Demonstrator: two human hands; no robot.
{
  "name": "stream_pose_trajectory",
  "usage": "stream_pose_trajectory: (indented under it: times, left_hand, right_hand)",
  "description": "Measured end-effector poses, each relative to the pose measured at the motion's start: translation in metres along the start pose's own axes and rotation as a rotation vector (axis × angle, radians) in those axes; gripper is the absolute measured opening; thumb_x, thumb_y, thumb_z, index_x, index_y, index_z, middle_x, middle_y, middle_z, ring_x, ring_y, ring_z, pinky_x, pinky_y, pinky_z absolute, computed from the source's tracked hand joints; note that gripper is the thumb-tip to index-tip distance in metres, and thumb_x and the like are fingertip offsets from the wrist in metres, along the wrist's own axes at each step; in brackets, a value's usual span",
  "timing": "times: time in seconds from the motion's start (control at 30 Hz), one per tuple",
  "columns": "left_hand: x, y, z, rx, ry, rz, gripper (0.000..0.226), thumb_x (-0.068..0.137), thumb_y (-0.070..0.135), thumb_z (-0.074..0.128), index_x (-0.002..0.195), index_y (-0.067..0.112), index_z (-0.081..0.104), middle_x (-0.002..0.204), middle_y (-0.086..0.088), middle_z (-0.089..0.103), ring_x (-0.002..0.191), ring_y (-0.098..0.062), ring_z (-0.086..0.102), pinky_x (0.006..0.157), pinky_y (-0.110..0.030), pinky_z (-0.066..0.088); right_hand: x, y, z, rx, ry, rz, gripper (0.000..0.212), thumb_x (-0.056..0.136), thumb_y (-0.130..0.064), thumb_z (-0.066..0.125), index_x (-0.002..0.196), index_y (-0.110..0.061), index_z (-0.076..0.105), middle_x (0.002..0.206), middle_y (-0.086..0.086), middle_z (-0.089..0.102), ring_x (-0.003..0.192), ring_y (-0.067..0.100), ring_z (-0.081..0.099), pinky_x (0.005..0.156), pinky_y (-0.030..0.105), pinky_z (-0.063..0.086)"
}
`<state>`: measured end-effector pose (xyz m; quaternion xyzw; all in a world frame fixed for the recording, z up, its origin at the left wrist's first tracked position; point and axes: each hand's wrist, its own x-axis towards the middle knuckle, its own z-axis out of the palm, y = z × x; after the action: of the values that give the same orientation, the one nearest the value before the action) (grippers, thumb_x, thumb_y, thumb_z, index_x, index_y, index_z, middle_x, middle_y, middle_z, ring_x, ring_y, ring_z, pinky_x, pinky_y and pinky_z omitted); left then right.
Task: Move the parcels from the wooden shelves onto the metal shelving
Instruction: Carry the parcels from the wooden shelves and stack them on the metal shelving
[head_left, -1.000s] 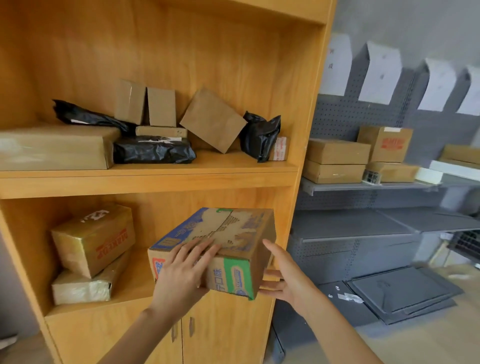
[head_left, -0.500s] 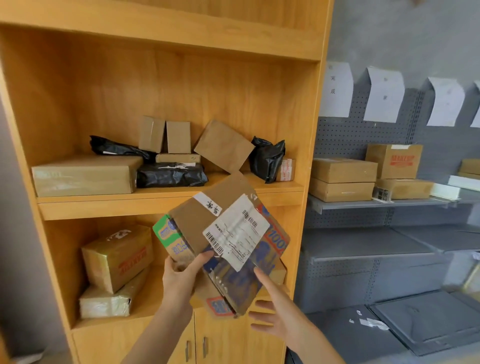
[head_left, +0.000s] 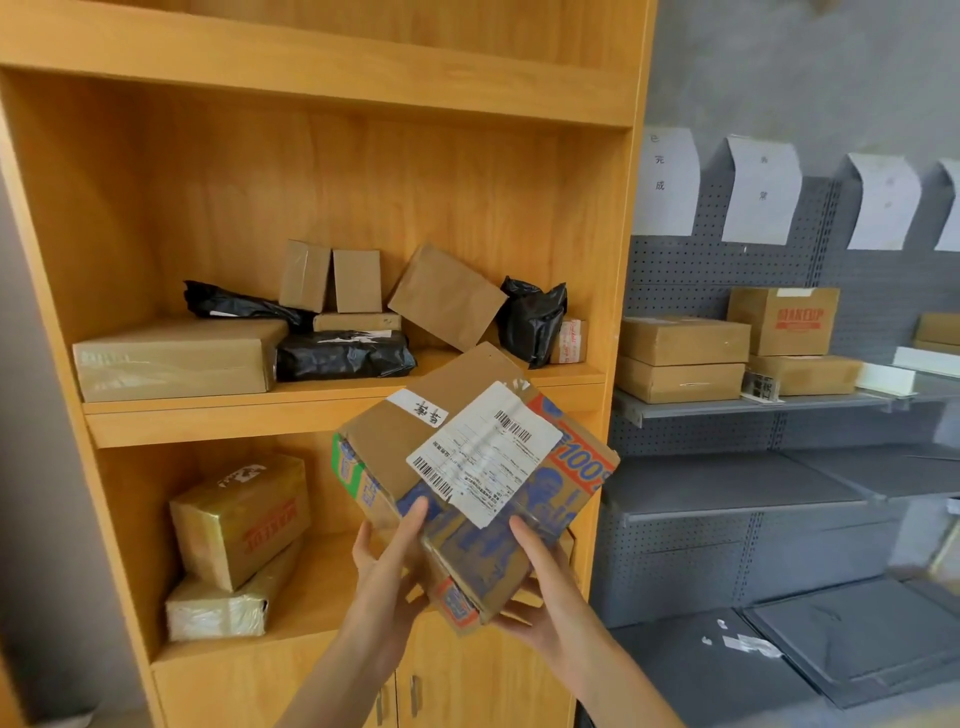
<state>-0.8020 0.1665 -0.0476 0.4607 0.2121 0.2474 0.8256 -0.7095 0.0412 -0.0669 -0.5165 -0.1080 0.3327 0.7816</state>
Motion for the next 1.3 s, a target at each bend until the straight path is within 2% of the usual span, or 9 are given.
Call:
stream_pose_trajectory:
  times: [0.1,0.33,0.47,0.63,0.77,0.9,1.1,1.2,1.3]
  left_hand:
    - [-0.005,-0.012,0.007,0.029,-0.063,-0.005,0.145,0.028,0.053,0.084,0.146,0.044,0.001,0.108,0.009,0.057,0.111,-0.025,0.057,0.09,-0.049,0.048]
    - [0.009,-0.007,-0.007,0.085,-0.059,0.026,0.106,0.035,0.039,0.083,0.133,0.034,0.043,0.107,0.001,0.071,0.099,-0.022,0.066,0.081,-0.042,0.054]
    - [0.017,0.022,-0.035,0.19,-0.119,0.014,0.087,0.038,0.038,0.078,0.121,0.025,0.058,0.105,-0.003,0.072,0.099,-0.024,0.064,0.083,-0.043,0.05]
    - [0.027,0.053,-0.053,0.256,-0.177,-0.068,0.043,0.058,0.032,0.067,0.098,0.016,0.068,0.094,-0.008,0.073,0.08,-0.022,0.067,0.083,-0.042,0.047]
    - [0.032,0.071,-0.06,0.425,-0.295,-0.1,0.077,0.026,0.042,0.086,0.095,0.013,0.071,0.101,-0.014,0.071,0.084,-0.026,0.067,0.081,-0.043,0.049]
    - [0.036,0.081,-0.066,0.498,-0.343,-0.137,0.088,0.025,0.046,0.087,0.101,0.009,0.067,0.1,-0.016,0.07,0.085,-0.027,0.067,0.077,-0.042,0.05]
    - [0.05,0.064,-0.059,0.346,-0.139,-0.049,0.076,0.057,0.059,0.071,0.119,0.017,0.061,0.122,-0.012,0.062,0.111,-0.031,0.057,0.098,-0.058,0.041]
    - [0.05,0.041,-0.043,0.281,0.023,-0.024,0.113,0.044,0.074,0.072,0.142,0.032,0.036,0.142,-0.008,0.044,0.124,-0.032,0.045,0.081,-0.053,0.047]
    - [0.037,0.017,-0.02,0.237,-0.014,-0.081,0.135,0.037,0.069,0.079,0.149,0.041,0.008,0.145,-0.01,0.037,0.126,-0.035,0.043,0.088,-0.059,0.045]
  right_hand:
    - [0.003,0.004,0.01,0.05,0.002,-0.035,0.077,0.066,-0.047,0.075,0.134,-0.036,0.041,0.116,0.012,0.065,0.083,0.028,0.073,0.083,0.043,0.056]
    - [0.009,-0.004,0.004,-0.005,0.153,-0.055,0.093,0.054,-0.064,0.079,0.133,-0.034,0.041,0.112,0.005,0.062,0.099,0.024,0.061,0.087,0.039,0.045]
    - [0.009,-0.031,-0.04,-0.067,0.231,-0.112,0.134,0.037,-0.069,0.082,0.15,-0.033,0.018,0.135,0.008,0.052,0.122,0.027,0.051,0.106,0.049,0.037]
    - [0.004,-0.056,-0.06,-0.138,0.071,-0.016,0.093,0.062,-0.057,0.077,0.144,-0.036,0.036,0.104,0.005,0.07,0.088,0.019,0.066,0.076,0.037,0.051]
    - [0.006,-0.075,-0.056,-0.162,0.047,-0.031,0.1,0.053,-0.065,0.082,0.139,-0.033,0.044,0.109,0.007,0.064,0.096,0.027,0.058,0.085,0.044,0.052]
    - [0.004,-0.085,-0.06,-0.201,0.06,-0.007,0.075,0.058,-0.054,0.079,0.123,-0.023,0.057,0.11,0.012,0.059,0.1,0.03,0.056,0.103,0.05,0.043]
    - [0.008,-0.074,-0.059,-0.097,0.203,0.002,0.066,0.066,-0.049,0.076,0.122,-0.02,0.057,0.113,0.01,0.062,0.102,0.026,0.059,0.077,0.039,0.052]
    - [0.01,-0.066,-0.053,0.005,0.311,-0.02,0.061,0.072,-0.046,0.075,0.124,-0.022,0.052,0.115,0.009,0.06,0.103,0.026,0.058,0.073,0.039,0.051]
    - [0.014,-0.057,-0.041,0.115,0.407,-0.052,0.059,0.073,-0.043,0.077,0.122,-0.023,0.049,0.107,0.006,0.06,0.095,0.025,0.059,0.065,0.039,0.051]
